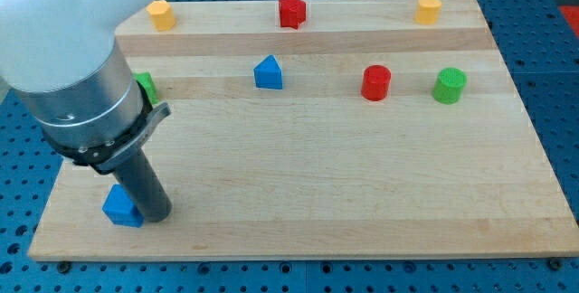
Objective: Slide the cube to the bottom left of the board
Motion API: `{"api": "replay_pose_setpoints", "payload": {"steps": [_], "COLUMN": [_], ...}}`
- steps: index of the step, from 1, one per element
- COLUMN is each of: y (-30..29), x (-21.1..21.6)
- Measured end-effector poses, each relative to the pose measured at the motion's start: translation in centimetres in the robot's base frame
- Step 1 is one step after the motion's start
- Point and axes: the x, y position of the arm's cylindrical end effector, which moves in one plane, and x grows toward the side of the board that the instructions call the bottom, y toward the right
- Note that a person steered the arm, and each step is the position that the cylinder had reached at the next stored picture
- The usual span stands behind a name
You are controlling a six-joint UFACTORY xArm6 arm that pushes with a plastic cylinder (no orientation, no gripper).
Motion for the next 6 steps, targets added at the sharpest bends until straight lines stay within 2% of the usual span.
{"api": "replay_pose_setpoints", "payload": {"steps": [6], "y": [-1.30], "x": [0.00]}}
